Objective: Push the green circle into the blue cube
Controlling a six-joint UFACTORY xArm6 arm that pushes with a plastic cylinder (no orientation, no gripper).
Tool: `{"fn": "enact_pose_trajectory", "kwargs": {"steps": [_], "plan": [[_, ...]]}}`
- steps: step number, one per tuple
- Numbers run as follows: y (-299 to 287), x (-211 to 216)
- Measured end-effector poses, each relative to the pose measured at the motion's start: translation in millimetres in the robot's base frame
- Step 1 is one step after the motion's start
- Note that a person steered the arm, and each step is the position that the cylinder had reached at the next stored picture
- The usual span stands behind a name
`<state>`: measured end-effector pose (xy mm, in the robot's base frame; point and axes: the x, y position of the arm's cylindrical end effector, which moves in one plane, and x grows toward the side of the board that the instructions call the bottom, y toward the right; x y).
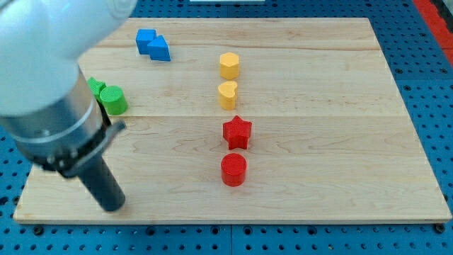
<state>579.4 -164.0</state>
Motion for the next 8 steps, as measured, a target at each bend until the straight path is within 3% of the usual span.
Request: {"fn": "enact_pose_trajectory", "kwargs": {"steps": [3,6,8], "plan": [[-23.1,-149.7],[-52.9,-258.3],[-57.7,-282.4]]}}
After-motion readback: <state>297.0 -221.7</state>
